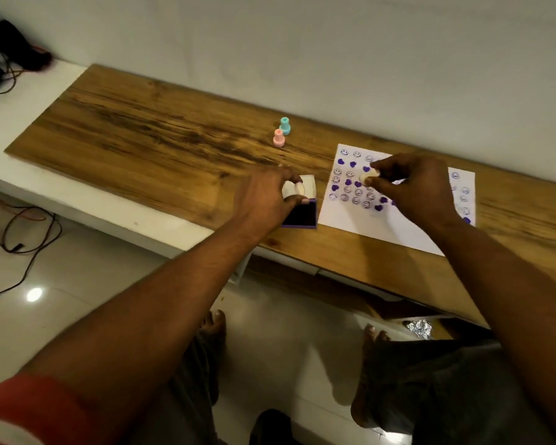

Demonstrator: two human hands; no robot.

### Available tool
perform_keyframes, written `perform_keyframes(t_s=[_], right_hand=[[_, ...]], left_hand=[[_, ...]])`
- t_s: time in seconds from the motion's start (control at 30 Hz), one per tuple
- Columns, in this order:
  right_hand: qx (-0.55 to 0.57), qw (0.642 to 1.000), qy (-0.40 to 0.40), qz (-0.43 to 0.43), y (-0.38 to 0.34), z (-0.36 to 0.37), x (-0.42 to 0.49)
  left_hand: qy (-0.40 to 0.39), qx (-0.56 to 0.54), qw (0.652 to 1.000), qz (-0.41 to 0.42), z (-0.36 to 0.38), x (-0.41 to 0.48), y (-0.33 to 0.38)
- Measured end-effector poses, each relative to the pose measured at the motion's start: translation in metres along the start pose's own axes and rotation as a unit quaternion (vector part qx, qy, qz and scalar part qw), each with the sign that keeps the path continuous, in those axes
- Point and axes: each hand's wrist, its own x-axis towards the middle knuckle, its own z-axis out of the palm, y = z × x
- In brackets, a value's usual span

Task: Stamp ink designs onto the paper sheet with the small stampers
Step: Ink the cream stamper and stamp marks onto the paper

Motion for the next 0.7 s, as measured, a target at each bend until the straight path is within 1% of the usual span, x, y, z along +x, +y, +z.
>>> perform_keyframes(t_s=[0.1, 0.17, 0.23, 0.3, 0.4, 0.53, 0.7], right_hand=[[-0.046, 0.999, 0.02, 0.008, 0.028, -0.028, -0.009], [-0.077, 0.997, 0.022, -0.003, 0.044, -0.037, -0.016], [-0.109, 0.994, 0.015, -0.017, 0.058, -0.039, -0.022], [-0.109, 0.994, 0.002, -0.022, 0.067, -0.037, -0.027], [-0.097, 0.995, -0.006, -0.039, 0.072, -0.031, -0.032], [-0.11, 0.991, -0.012, -0.072, 0.073, -0.023, -0.03], [-0.122, 0.989, -0.02, -0.077, 0.074, -0.019, -0.029]], left_hand=[[-0.047, -0.022, 0.997, 0.058, 0.017, -0.011, 0.028], [-0.086, -0.008, 0.991, 0.103, 0.032, -0.021, 0.044], [-0.108, 0.009, 0.983, 0.149, 0.046, -0.028, 0.06], [-0.135, 0.028, 0.975, 0.177, 0.057, -0.032, 0.074], [-0.159, 0.043, 0.968, 0.189, 0.066, -0.033, 0.086], [-0.176, 0.03, 0.962, 0.206, 0.073, -0.033, 0.089], [-0.183, 0.032, 0.962, 0.201, 0.081, -0.03, 0.087]])
